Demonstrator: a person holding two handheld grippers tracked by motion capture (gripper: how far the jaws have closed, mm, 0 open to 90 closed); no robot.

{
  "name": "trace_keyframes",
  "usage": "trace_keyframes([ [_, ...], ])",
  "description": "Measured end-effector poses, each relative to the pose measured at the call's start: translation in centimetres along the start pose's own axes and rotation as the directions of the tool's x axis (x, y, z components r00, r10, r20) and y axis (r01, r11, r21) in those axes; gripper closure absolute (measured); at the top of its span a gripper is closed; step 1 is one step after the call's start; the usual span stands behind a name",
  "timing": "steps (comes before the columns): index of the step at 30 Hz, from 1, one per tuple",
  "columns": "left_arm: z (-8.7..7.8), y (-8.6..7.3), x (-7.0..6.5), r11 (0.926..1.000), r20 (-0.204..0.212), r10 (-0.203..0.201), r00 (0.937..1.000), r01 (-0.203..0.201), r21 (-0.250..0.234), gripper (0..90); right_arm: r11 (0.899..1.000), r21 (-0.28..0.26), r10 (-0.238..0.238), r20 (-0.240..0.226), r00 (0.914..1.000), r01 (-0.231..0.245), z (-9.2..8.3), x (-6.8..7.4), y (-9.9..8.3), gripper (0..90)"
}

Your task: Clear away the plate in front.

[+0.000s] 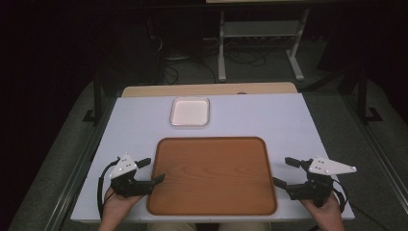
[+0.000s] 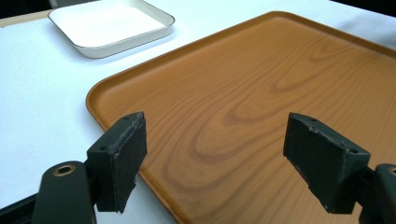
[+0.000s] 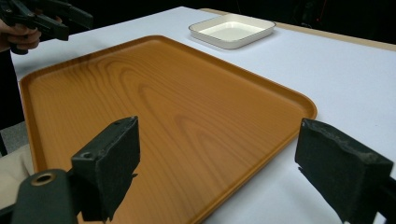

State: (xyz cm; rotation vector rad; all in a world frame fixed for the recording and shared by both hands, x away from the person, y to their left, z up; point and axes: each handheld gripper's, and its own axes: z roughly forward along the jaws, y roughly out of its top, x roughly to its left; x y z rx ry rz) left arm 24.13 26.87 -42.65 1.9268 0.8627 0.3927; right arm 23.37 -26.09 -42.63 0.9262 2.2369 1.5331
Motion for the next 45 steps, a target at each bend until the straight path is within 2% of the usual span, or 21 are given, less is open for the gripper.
trace_keyframes([
  [16, 0.3, 0.7, 0.0, 0.9997, 0.01, 0.02, 0.9998, -0.02, -0.012, 21.1, 1.0, 0.002, -0.001, -0.003, 1.0, 0.001, 0.0, 0.1, 0.0, 13.3],
  [25, 0.6, 1.2, -0.2, 0.9997, 0.051, 0.017, 0.9985, -0.016, -0.019, 21.1, 1.0, -0.005, 0.001, 0.003, 1.0, -0.001, -0.1, 0.1, 0.0, 13.3],
  [31, 0.9, 1.7, 0.1, 0.9997, 0.053, 0.02, 0.9984, -0.021, 0.009, 20.2, 1.0, -0.016, 0.005, 0.01, 0.9999, -0.005, -0.3, 0.0, 0.0, 13.3],
  [38, 1.1, 2.4, 0.5, 0.9998, 0.066, 0.017, 0.9977, -0.018, 0.01, 20.3, 1.0, -0.016, 0.007, 0.011, 0.9999, -0.006, -0.3, 0.0, 0.0, 13.3],
  [45, 1.9, 3.5, 0.8, 0.9991, 0.075, 0.033, 0.9966, -0.035, 0.026, 20.7, 1.0, -0.02, 0.009, 0.007, 0.9999, -0.009, -0.2, -0.2, -0.1, 13.3],
])
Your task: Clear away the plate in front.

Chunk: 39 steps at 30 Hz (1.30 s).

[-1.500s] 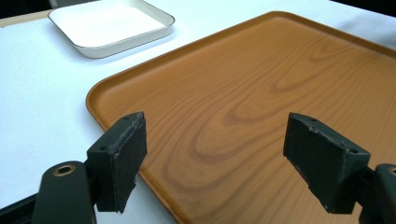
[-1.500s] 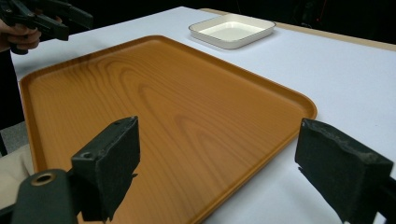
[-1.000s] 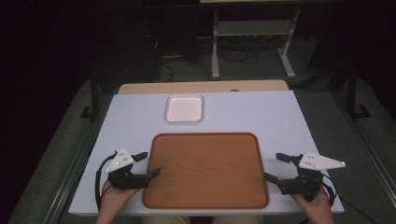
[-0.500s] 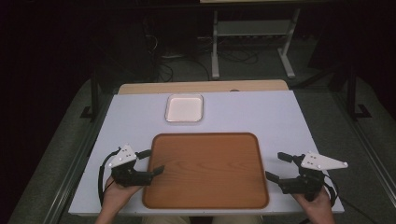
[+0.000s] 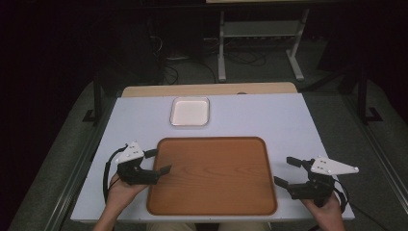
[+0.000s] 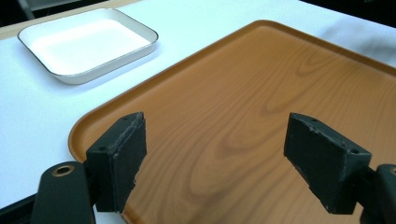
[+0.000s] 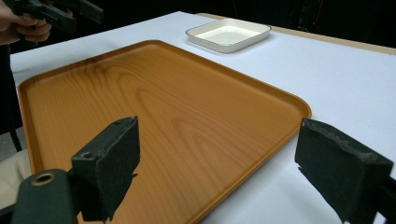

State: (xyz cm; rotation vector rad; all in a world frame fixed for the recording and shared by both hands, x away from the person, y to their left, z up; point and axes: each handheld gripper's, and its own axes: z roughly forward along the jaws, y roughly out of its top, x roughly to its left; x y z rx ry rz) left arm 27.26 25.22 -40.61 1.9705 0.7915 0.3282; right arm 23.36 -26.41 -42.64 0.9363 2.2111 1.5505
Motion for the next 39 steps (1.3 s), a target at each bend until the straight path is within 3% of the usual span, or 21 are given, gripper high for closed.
trace_keyframes([
  [6, 0.8, 1.0, 0.5, 0.9999, 0.01, 0.01, 0.9999, -0.01, 0.007, 20.6, 1.0, -0.001, 0.0, -0.001, 1.0, 0.0, 0.0, -0.1, 0.0, 13.3],
  [12, 1.5, 1.3, 1.4, 0.9998, 0.008, -0.016, 0.9998, 0.016, 0.008, 22.0, 1.0, -0.001, 0.005, -0.002, 1.0, -0.005, 0.2, -0.2, 0.0, 13.3],
  [20, 2.4, 1.9, 2.0, 0.9994, 0.025, -0.016, 0.9996, 0.015, 0.03, 22.2, 1.0, 0.0, 0.005, 0.002, 1.0, -0.005, 0.2, -0.3, 0.0, 13.3],
  [39, 4.8, 5.7, 3.5, 0.9963, 0.041, 0.036, 0.9985, -0.039, 0.077, 22.4, 1.0, 0.007, 0.007, 0.01, 0.9999, -0.007, 0.2, -0.3, -0.1, 13.3],
])
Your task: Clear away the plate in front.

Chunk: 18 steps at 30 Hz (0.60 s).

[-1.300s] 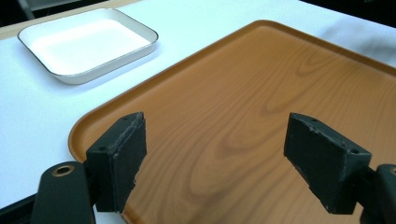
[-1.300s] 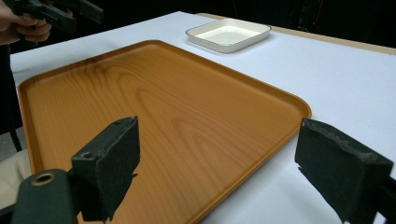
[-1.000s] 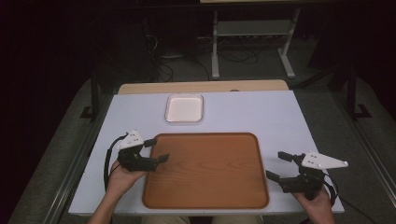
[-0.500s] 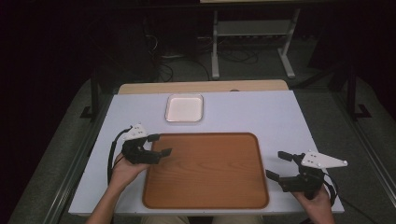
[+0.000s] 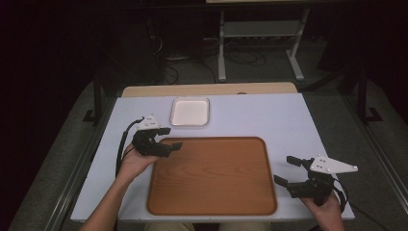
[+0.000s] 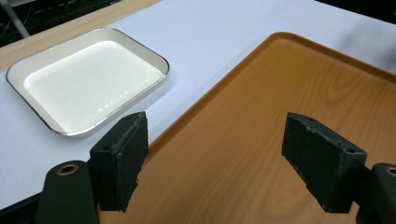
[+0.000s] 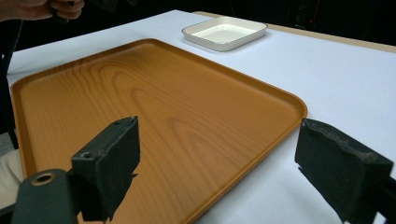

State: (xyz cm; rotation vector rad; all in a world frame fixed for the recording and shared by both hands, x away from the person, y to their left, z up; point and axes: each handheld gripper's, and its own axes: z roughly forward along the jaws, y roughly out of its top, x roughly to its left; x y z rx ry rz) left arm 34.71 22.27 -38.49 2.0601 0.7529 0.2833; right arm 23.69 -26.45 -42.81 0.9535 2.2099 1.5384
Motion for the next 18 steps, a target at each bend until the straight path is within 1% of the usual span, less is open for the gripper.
trace_keyframes([
  [3, 0.2, 0.3, 0.2, 1.0, 0.006, 0.001, 1.0, -0.001, -0.001, 22.5, 1.0, 0.0, 0.001, 0.0, 1.0, -0.001, 0.0, 0.0, 0.0, 13.3],
  [8, 0.8, 0.8, 0.9, 0.9998, 0.003, 0.003, 1.0, -0.003, 0.019, 22.5, 1.0, -0.003, 0.004, 0.003, 1.0, -0.004, 0.0, 0.0, 0.0, 13.3],
  [10, 1.1, 1.0, 1.5, 0.9998, 0.001, -0.003, 1.0, 0.003, 0.021, 22.5, 1.0, -0.01, 0.007, -0.001, 1.0, -0.007, -0.1, -0.1, 0.0, 13.3],
  [15, 1.6, 1.4, 2.1, 0.9992, -0.005, -0.008, 1.0, 0.008, 0.038, 22.8, 1.0, -0.016, 0.013, -0.002, 0.9999, -0.013, -0.1, -0.2, 0.0, 13.3],
  [18, 1.9, 1.7, 2.6, 0.9989, 0.0, -0.014, 0.9999, 0.014, 0.044, 23.0, 1.0, -0.015, 0.013, -0.003, 0.9999, -0.013, -0.1, -0.2, 0.0, 13.3],
])
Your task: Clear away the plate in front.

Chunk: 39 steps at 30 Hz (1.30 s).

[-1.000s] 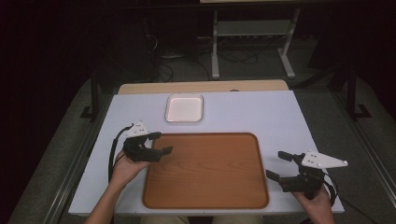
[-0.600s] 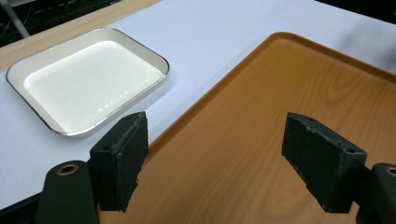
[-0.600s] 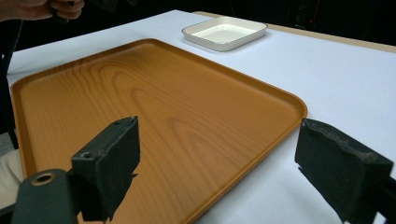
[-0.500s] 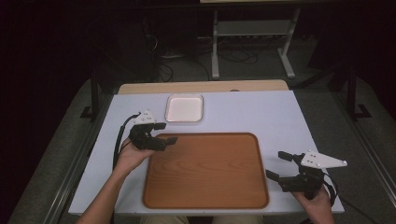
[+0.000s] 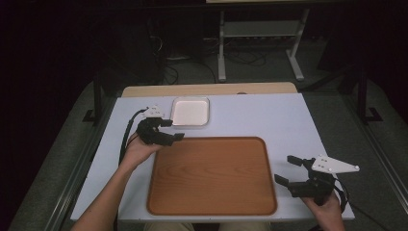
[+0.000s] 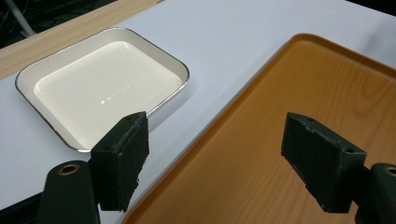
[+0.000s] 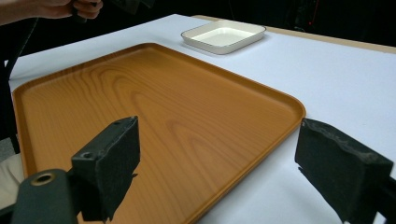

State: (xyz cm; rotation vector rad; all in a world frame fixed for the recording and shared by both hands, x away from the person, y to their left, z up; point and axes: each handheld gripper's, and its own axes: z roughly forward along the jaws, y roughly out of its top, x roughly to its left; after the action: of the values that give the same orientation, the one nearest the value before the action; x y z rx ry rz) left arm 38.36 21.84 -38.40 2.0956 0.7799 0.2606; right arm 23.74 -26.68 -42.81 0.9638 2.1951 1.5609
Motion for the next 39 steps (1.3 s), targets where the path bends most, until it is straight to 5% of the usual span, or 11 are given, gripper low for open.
trace_keyframes([
  [23, 2.1, 3.8, 4.4, 0.9969, -0.019, -0.023, 0.9995, 0.024, 0.074, 24.4, 1.0, -0.001, 0.001, 0.005, 1.0, -0.001, 0.1, -0.1, 0.0, 13.3],
  [39, 4.1, 6.5, 8.8, 0.9816, -0.066, -0.108, 0.9919, 0.117, 0.151, 29.6, 1.0, 0.002, 0.002, 0.009, 1.0, -0.002, 0.2, -0.1, 0.0, 13.3],
])
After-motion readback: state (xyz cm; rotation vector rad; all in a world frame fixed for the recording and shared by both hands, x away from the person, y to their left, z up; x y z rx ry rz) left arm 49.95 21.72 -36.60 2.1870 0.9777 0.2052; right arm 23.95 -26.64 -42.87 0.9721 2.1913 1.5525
